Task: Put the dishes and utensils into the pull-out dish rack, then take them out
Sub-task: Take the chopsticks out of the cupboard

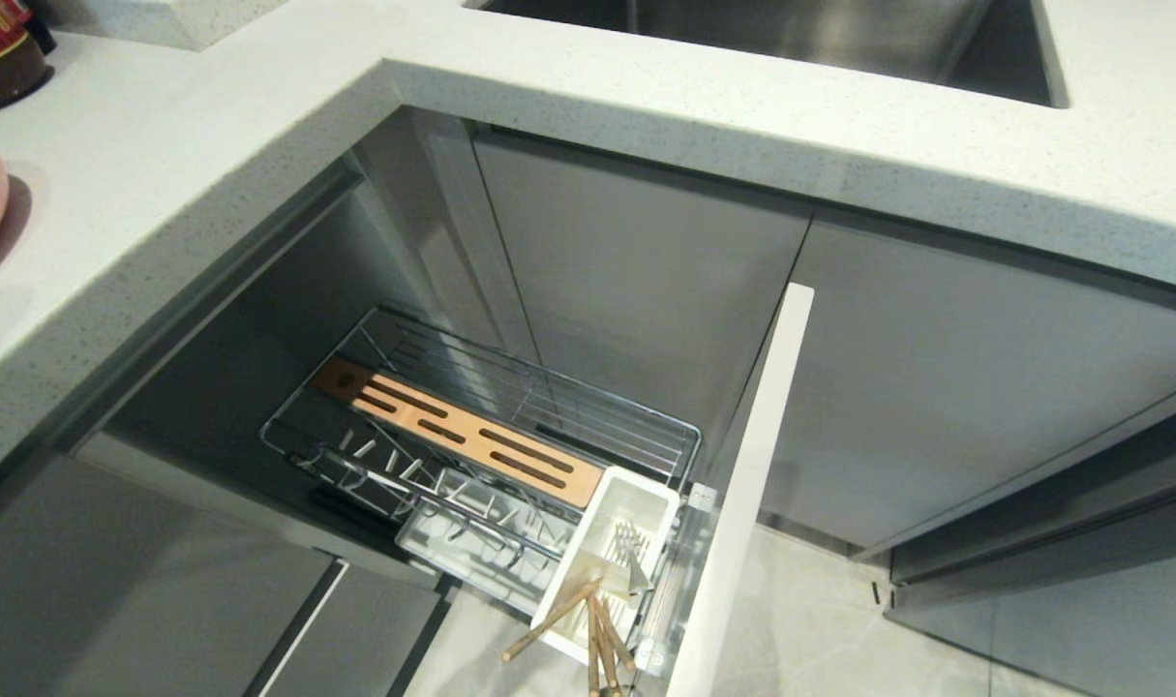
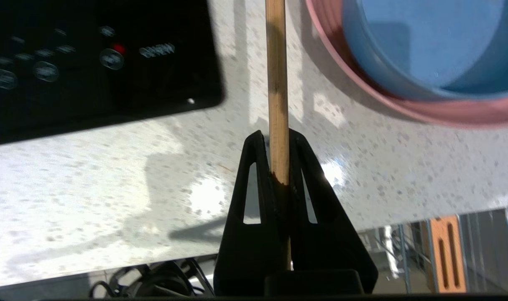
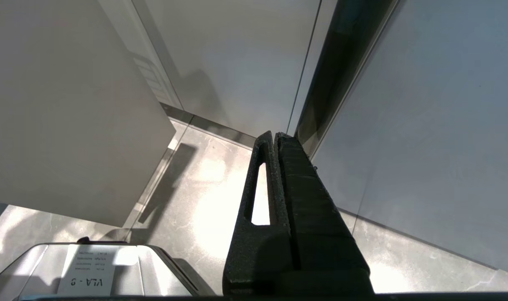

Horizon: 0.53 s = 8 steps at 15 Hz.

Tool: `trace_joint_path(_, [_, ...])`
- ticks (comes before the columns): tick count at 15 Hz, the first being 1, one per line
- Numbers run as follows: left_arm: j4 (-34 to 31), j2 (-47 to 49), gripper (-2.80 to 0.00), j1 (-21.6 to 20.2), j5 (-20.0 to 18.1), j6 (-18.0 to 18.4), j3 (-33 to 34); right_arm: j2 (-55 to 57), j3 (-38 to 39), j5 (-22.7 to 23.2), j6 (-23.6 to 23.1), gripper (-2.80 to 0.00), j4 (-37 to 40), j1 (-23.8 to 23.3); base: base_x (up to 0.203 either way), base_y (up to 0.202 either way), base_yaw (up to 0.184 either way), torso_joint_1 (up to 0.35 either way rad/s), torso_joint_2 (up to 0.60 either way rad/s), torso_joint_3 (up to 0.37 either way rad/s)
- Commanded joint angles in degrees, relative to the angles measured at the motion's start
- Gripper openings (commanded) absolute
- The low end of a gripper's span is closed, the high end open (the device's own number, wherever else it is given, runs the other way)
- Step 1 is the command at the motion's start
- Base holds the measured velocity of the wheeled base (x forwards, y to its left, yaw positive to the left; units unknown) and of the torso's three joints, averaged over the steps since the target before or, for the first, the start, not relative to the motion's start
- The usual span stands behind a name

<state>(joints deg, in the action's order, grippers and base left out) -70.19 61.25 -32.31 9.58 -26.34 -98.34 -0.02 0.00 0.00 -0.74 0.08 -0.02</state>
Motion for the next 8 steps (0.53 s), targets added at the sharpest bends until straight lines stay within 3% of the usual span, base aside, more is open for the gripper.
trace_joint_path(1, [0.31, 0.16, -2.80, -0.30, -2.96, -0.26, 1.06, 0.02, 0.00, -0.04, -0.05, -2.80, 0.01, 0.00, 0.000, 0.000, 0.000, 0.000, 0.00, 0.000])
trace_joint_path(8, [4.89, 2.62, -2.80, 0.08, -10.23, -0.29, 3.48, 0.02, 0.00, -0.04, -0.05, -2.80, 0.01, 0.02, 0.000, 0.000, 0.000, 0.000, 0.00, 0.000])
